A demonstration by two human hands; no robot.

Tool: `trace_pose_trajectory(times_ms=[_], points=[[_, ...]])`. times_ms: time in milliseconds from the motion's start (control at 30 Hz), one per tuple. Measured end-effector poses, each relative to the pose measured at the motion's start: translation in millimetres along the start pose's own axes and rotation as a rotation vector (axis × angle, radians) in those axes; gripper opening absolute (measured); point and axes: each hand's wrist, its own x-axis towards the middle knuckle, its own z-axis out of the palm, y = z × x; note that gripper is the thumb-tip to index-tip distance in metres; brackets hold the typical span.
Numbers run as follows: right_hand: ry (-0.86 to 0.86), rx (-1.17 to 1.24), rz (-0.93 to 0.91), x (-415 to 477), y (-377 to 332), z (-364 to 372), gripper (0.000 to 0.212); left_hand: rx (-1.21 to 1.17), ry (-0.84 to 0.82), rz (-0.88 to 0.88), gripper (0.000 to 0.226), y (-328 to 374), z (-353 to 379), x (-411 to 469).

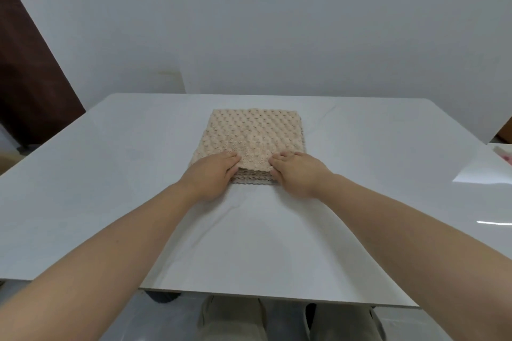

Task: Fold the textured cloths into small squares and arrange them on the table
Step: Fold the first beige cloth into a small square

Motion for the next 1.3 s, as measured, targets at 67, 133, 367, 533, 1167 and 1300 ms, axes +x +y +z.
trace_pose_trajectory(times_ms=[67,133,367,533,1167,1300], points=[[-0.004,-0.019,0.000,0.7,0.5,-6.2,0.042,-0.034,0.009,-0.014,0.045,-2.4,-3.5,2.3],[0.003,-0.022,0.020,-0.7,-0.9,-16.4,0.040,-0.057,0.071,-0.031,0.041,-2.7,-9.1,4.6],[0.175,0.071,0.106,5.9,-9.1,-36.0,0.058,-0.033,0.410,0.035,0.037,22.4,-42.1,14.3],[0.276,0.097,0.194,7.9,-8.6,-49.1,0.025,-0.052,0.548,0.155,0.034,49.6,-60.6,4.6],[0.257,0.417,0.100,-19.3,3.7,-69.9,0.051,-0.473,0.291,-0.144,0.030,54.1,-75.1,-3.1],[0.217,0.526,0.155,-19.9,10.0,-63.9,0.037,-0.541,0.235,-0.112,0.023,71.4,-80.4,-6.6]])
